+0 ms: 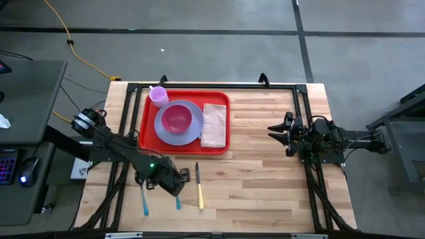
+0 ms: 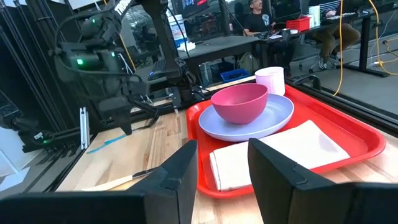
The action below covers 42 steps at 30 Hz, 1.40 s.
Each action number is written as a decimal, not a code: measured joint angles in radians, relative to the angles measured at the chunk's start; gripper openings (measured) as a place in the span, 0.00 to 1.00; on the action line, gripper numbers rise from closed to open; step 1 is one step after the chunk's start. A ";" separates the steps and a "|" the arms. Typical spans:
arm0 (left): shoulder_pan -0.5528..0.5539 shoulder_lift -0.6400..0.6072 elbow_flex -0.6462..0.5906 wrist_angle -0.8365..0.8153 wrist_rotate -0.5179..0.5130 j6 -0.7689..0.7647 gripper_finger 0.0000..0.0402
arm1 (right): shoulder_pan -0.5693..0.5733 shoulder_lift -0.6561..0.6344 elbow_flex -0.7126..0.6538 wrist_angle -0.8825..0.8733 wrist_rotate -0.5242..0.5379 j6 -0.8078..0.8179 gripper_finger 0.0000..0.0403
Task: Set up tray
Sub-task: Put the blue fork on top of the brown napkin on the right side of the violet plate on the red tray
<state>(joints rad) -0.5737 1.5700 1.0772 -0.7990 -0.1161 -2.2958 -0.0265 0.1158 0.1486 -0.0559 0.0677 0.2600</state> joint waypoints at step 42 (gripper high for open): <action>0.594 0.027 0.368 0.001 -0.027 0.852 0.03 | 0.000 0.000 0.000 -0.031 -0.011 0.058 0.30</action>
<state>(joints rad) 0.0207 1.5966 1.4456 -0.7975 -0.1436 -1.4437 -0.0265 0.1162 0.1486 -0.0868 0.0566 0.3180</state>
